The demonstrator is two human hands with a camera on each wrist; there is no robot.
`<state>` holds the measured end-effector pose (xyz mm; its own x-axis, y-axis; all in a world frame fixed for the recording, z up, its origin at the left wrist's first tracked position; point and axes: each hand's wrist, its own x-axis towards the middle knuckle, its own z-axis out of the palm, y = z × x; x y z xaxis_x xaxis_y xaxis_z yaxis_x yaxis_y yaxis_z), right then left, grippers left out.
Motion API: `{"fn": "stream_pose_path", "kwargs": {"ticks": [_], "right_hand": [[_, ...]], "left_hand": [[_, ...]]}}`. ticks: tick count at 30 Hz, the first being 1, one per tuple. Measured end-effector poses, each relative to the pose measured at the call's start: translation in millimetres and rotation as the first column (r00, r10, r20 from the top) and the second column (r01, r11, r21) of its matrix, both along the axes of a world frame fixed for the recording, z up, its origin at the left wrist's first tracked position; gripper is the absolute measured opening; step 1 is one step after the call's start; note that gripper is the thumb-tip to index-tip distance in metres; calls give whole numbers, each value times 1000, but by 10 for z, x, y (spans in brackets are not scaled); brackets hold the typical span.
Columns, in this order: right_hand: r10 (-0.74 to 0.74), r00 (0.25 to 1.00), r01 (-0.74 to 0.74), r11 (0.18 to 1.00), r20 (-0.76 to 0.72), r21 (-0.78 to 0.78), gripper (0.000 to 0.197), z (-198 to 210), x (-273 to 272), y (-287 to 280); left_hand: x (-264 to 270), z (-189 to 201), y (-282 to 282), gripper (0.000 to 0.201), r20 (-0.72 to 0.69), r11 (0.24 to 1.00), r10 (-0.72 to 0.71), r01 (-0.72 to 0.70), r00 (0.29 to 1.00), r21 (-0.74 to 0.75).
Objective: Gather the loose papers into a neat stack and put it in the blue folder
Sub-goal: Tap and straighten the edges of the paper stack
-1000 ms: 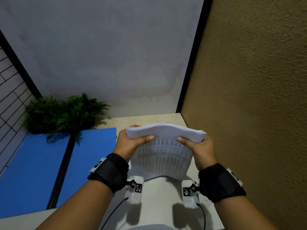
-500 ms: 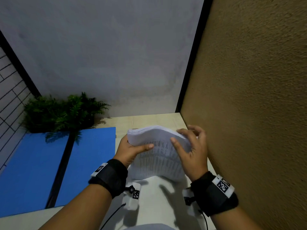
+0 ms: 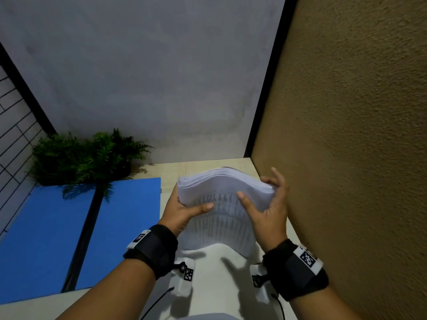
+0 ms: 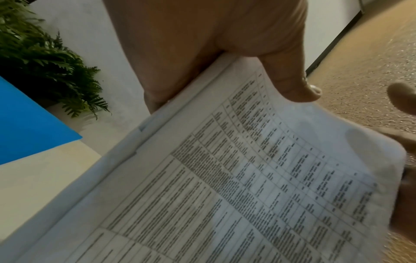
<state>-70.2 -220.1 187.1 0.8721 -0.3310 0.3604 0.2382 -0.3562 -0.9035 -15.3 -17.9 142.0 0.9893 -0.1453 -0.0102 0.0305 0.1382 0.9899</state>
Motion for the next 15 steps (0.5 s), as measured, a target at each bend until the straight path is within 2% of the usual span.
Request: {"fn": "stream_pose_path", "kwargs": {"ticks": [2, 4, 7, 10, 12, 15], "right_hand": [[-37, 998, 49, 966, -53, 255, 99, -62, 28, -48], [28, 992, 23, 921, -125, 390, 104, -114, 58, -88], [127, 981, -62, 921, -145, 384, 101, -171, 39, -99], [142, 971, -33, 879, -193, 476, 104, -230, 127, -198], [202, 945, -55, 874, -257, 483, 106, -277, 210, -266], [319, 901, -156, 872, -296, 464, 96, -299, 258, -287]], "left_hand": [[-4, -9, 3, 92, -22, 1000, 20, -20, 1000, -5], [-4, -17, 5, 91, -28, 1000, 11, -11, 1000, 0], [1, -35, -8, 86, -58, 1000, 8, -7, 998, 16], [2, -27, -20, 64, -73, 1000, 6, -5, 997, 10], [-10, -8, -28, 54, -94, 1000, 5, -4, 996, 14], [-19, 0, -33, 54, -132, 1000, 3, -3, 991, 0]]}}
